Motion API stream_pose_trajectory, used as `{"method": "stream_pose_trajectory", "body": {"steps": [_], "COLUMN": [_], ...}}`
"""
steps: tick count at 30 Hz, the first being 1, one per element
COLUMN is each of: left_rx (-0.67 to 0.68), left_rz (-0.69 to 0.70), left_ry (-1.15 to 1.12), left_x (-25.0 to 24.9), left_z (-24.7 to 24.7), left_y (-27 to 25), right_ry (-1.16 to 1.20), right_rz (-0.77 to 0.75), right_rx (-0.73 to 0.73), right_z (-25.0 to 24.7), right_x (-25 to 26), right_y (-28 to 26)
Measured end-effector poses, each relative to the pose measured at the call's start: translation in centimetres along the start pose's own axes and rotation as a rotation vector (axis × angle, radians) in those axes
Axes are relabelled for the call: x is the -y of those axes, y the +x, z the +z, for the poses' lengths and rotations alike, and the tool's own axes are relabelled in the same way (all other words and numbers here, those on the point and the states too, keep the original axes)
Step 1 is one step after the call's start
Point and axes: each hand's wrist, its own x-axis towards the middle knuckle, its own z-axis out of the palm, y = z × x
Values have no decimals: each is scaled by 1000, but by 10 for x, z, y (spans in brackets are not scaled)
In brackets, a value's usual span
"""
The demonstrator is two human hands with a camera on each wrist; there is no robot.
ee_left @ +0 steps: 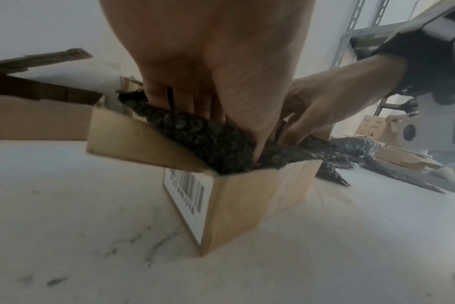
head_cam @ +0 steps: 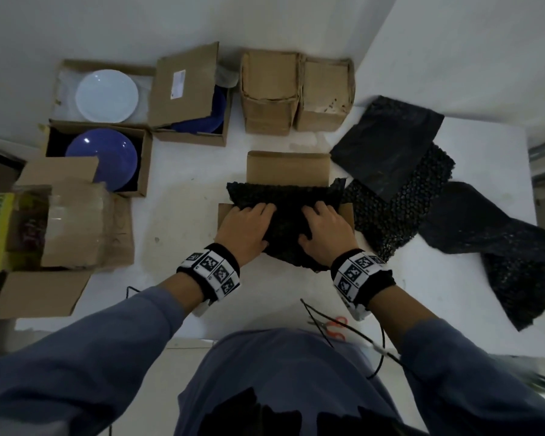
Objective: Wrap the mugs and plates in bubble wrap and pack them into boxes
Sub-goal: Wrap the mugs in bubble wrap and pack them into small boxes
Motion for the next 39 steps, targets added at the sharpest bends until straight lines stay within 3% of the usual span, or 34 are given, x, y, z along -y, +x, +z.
{"method": "stream_pose_trajectory", "body": {"steps": [12,18,23,27,32,39], "left_rx": [-22,-16,-5,-135,-41,40], "left_rz": [-147,-185,-142,-66,-1,49], "left_ry": [-99,-175,-202,-271,-253,-250], "left_x": [-9,-9,-5,-6,-8,-2], "left_z": [14,15,11,1,-2,-2], "left_y": [2,4,1,-1,8,13], "right_ry": [11,130,83,19,-4,-38], "right_rz": [25,69,34,-61,-52,-63], "right_rx": [122,148,226,101,186,85], "right_z": [-13,-14,-22,-24,-12,1], "right_x": [7,9,4,4,2,0], "right_y": [12,14,12,5,10,11]}}
